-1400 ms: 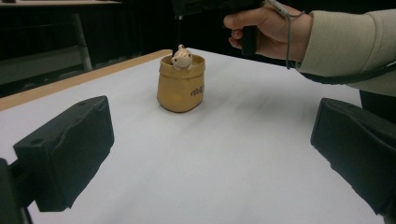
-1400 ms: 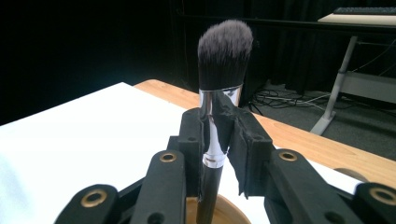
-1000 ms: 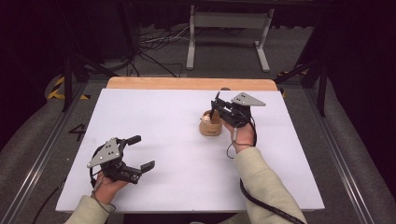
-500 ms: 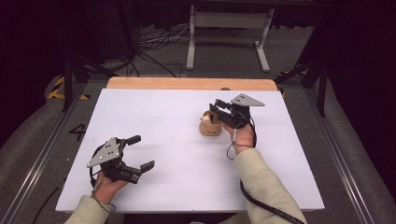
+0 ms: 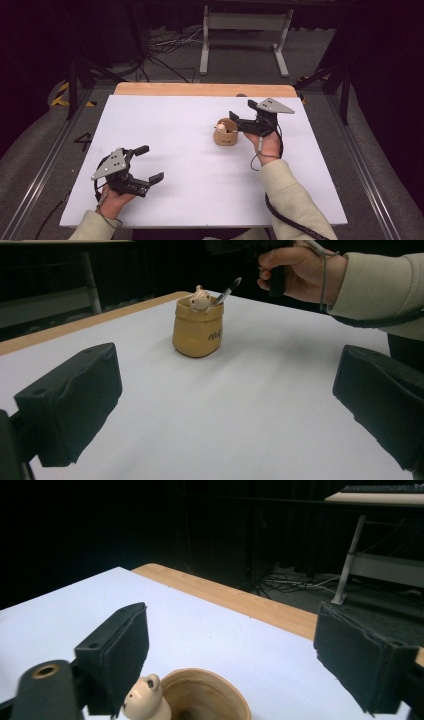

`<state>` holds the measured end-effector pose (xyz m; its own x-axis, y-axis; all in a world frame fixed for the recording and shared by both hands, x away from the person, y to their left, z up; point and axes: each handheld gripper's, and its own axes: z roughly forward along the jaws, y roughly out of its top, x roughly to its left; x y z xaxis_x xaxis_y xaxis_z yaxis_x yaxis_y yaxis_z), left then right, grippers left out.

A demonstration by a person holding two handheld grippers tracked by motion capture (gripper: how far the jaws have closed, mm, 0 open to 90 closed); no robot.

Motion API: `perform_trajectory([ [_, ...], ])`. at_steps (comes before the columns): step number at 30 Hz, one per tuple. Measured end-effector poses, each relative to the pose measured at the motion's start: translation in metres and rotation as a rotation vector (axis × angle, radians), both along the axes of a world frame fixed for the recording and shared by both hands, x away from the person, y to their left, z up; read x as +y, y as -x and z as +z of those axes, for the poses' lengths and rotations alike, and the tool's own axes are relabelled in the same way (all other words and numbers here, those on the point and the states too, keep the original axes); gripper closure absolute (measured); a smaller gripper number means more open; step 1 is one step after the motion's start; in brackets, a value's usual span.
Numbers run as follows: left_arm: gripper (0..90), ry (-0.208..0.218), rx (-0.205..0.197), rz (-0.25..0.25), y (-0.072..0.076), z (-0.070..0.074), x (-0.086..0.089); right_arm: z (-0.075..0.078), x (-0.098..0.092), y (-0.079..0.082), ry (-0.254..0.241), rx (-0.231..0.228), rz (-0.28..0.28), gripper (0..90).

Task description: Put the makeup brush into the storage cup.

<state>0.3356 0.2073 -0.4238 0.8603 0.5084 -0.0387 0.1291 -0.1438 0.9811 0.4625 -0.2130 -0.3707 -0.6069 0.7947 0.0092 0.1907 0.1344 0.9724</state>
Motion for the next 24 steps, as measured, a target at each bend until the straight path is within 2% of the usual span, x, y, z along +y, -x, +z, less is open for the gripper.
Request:
perform_trajectory([
  [2,0.2,-0.002,-0.001,0.007,0.001,0.0,0.003,0.004,-0.003,0.004,0.002,-0.014,0.018,11.1],
  [4,0.1,0.001,-0.001,0.016,0.003,0.0,0.008,0.008,-0.006,0.009,0.041,-0.029,0.036,8.1],
  [6,0.2,0.003,-0.002,0.022,0.004,0.0,0.011,0.01,-0.008,0.014,0.058,-0.043,0.048,7.3],
  [11,0.1,-0.008,-0.007,0.025,0.009,0.0,0.015,0.015,-0.02,0.028,0.051,-0.066,0.078,4.3],
  [13,0.2,0.0,-0.004,0.032,0.011,0.0,0.017,0.016,-0.024,0.032,0.051,-0.077,0.09,3.5],
  [18,0.2,-0.004,0.005,0.048,0.012,0.001,0.02,0.018,-0.034,0.047,0.034,-0.085,0.104,1.8],
  [24,0.1,0.005,0.007,0.044,0.013,0.0,0.023,0.019,-0.048,0.065,0.016,-0.097,0.129,0.0],
])
